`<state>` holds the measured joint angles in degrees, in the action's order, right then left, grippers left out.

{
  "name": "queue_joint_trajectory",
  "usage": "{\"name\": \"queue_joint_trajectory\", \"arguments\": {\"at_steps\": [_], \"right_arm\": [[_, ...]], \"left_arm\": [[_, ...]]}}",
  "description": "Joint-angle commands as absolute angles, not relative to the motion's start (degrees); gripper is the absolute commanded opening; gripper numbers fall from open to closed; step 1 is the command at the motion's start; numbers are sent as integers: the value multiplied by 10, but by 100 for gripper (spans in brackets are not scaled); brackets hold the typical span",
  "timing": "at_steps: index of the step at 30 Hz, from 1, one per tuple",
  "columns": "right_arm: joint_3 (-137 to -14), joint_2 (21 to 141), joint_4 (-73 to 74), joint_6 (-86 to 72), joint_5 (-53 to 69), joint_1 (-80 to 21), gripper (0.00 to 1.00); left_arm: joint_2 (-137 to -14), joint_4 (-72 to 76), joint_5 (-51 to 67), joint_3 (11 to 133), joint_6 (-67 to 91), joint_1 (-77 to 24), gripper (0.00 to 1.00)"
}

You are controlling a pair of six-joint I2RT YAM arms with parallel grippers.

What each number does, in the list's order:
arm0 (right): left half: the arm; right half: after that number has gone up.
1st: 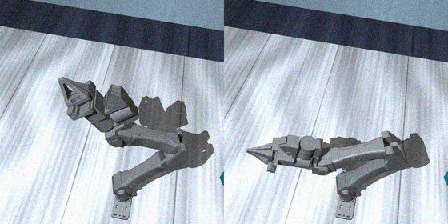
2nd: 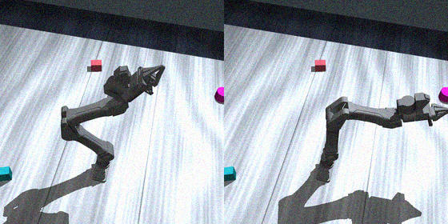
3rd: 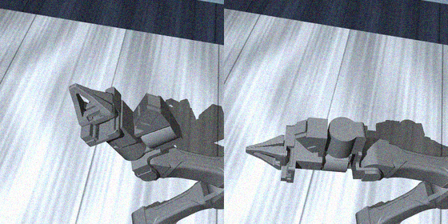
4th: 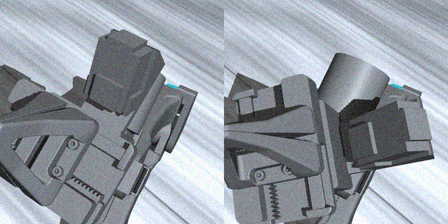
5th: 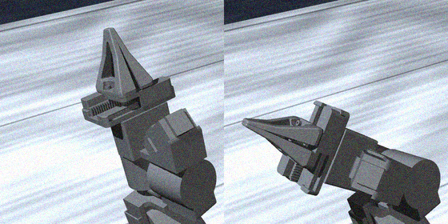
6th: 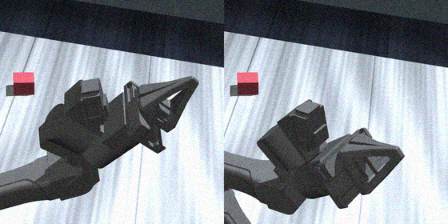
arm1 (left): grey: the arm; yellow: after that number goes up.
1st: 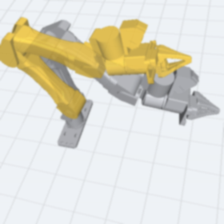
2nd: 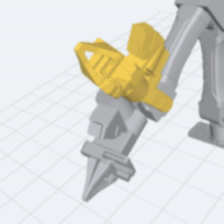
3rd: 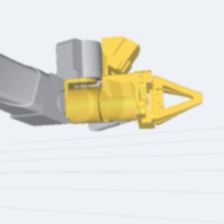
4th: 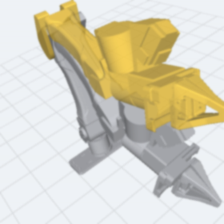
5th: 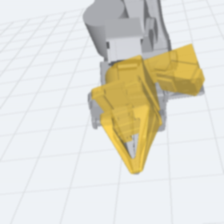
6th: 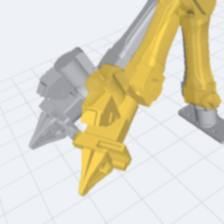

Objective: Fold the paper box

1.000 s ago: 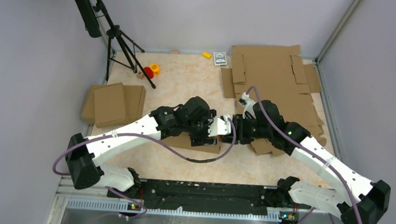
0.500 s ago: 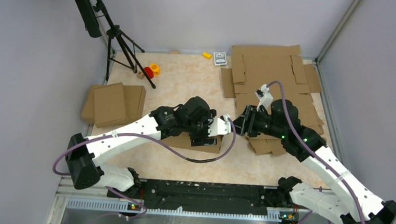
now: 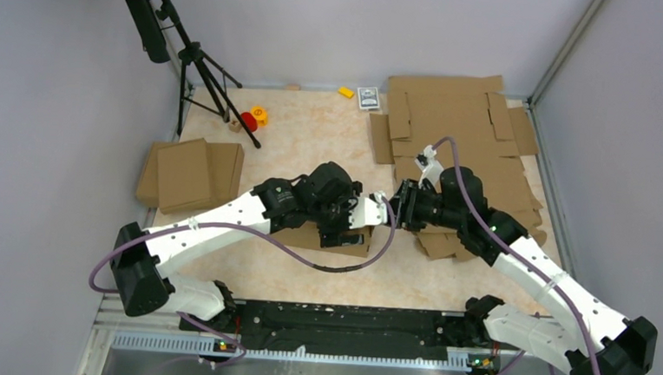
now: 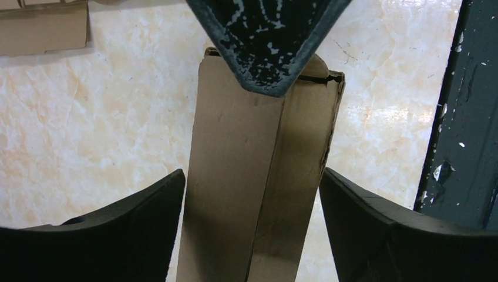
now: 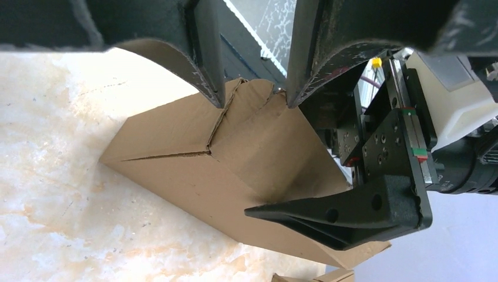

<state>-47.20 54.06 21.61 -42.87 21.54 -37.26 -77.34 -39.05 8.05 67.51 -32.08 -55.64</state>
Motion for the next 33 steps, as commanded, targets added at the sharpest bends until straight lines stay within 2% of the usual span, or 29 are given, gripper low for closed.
{"name": "queue_joint_trajectory", "arguments": {"at_steps": [1,6,14,18,22,26,30,33], "right_arm": [[-485,527,224,-413,203,-370,45],[-518,524,257,-364,177,-370,61],[-543,520,276,-284,164,-370,83],[-581,521,298,-239,130,-370,95],[-593,513,263,-177,158,-370,96],[-594,536,210,-107,263,-371,96],[-655,598,229,-48,283,-386,96],[-733,672,293,59,298,-427,96]], "left_arm": [[-772,-380,72,696,-303,-560,88],[-740,-362,25,713,-279,-560,98],[-680,-377,-65,761,-218,-559,99],[-641,-402,-159,782,-112,-555,99],[-592,-443,-159,783,-29,-522,99],[-548,-488,-240,766,69,-489,98],[-505,-534,-211,751,144,-367,98],[-466,-530,-205,721,158,-313,98]]}}
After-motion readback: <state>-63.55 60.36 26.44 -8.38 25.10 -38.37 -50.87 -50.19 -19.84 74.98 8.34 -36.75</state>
